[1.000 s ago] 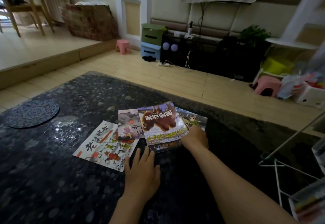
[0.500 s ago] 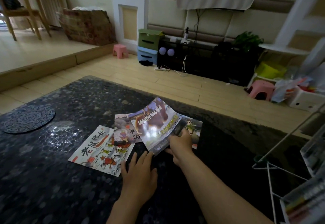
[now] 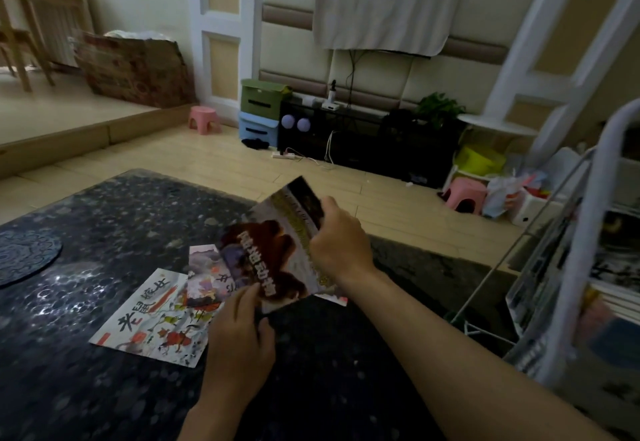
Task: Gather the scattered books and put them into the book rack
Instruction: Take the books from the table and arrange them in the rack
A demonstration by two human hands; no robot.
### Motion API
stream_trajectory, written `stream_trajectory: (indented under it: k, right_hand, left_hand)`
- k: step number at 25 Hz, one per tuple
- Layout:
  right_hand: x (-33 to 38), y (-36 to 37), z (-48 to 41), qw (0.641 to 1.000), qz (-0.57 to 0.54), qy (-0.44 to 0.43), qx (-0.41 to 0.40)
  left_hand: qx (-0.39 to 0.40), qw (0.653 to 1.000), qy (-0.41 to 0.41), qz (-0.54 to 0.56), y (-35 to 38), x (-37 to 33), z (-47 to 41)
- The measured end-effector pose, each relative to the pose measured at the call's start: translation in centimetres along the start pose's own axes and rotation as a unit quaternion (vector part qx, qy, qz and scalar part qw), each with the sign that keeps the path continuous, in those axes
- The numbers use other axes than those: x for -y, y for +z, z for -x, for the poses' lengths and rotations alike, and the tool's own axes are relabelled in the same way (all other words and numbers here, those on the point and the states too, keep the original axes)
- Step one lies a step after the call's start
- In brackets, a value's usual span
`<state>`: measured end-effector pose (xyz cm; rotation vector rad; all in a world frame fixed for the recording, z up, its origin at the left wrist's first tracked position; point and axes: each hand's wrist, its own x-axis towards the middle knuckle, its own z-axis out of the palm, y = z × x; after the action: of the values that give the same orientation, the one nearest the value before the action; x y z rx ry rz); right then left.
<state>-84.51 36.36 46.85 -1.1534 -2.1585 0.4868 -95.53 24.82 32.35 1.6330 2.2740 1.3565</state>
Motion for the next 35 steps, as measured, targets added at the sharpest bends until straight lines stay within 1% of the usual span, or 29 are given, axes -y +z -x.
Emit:
stream_trajectory:
  k: [2,4,7,10,12,16,19,21,23,26,29,31,33,35]
  right_hand:
    - [1.3,-1.6,-0.1,0.99,0.109,-0.073,0.05]
    - [2.4,-2.4,0.1,0.966,0.201,-0.133,0.095]
    - [3.3,-2.5,0.9,0.936,0.255,-0.184,0.159]
    - [3.5,-1.7,1.4,0.925,0.259,-0.187,0.205]
    - [3.6,-1.2,1.7,0.92,0.267,-0.195,0.212]
    - [4.0,-1.5,1.9,0.916,0.282,-0.212,0.19]
    - [4.0,-2.8,2.5,0.919,0.297,-0.19,0.177]
    - [3.8,-4.1,3.3,0.915,0.319,-0.168,0.18]
    - [3.6,-5.6,4.2,0.917,0.32,-0.154,0.181]
    - [3.5,-8.3,5.6,0.92,0.311,-0.141,0.191]
    - [3.7,-12.4,7.0,0.919,0.319,-0.11,0.206]
    - [3.9,-15.8,8.0,0.921,0.314,-0.086,0.212]
    - [3.8,-19.2,9.2,0.926,0.298,-0.067,0.221]
    - [3.7,-22.4,10.4,0.928,0.293,-0.052,0.223]
  left_hand:
    - [-0.051,0.998,-0.004,0.029,-0.9,-0.7,-0.3]
    - [-0.087,0.994,-0.017,0.058,-1.6,-1.1,-0.7]
    - [-0.099,0.989,-0.055,0.096,-3.0,-1.4,-1.2]
    - [-0.053,0.976,-0.105,0.182,-3.9,-2.0,-1.2]
    - [-0.035,0.973,-0.097,0.208,-4.1,-1.9,-1.1]
    - [-0.055,0.963,-0.099,0.245,-4.8,-2.4,-1.3]
    - [-0.083,0.961,-0.088,0.25,-5.5,-3.2,-1.0]
    - [-0.078,0.957,-0.097,0.26,-6.0,-3.8,-0.9]
    - [-0.053,0.96,-0.101,0.257,-6.3,-4.6,-0.8]
    - [-0.031,0.974,-0.068,0.214,-7.0,-6.9,-0.5]
    - [-0.018,0.987,0.038,0.153,-7.9,-10.4,-0.2]
    - [0.002,0.986,0.114,0.12,-8.2,-12.8,-0.3]
    - [0.025,0.982,0.137,0.131,-8.7,-15.9,-0.2]
    - [0.062,0.98,0.151,0.113,-9.4,-19.1,-0.1]
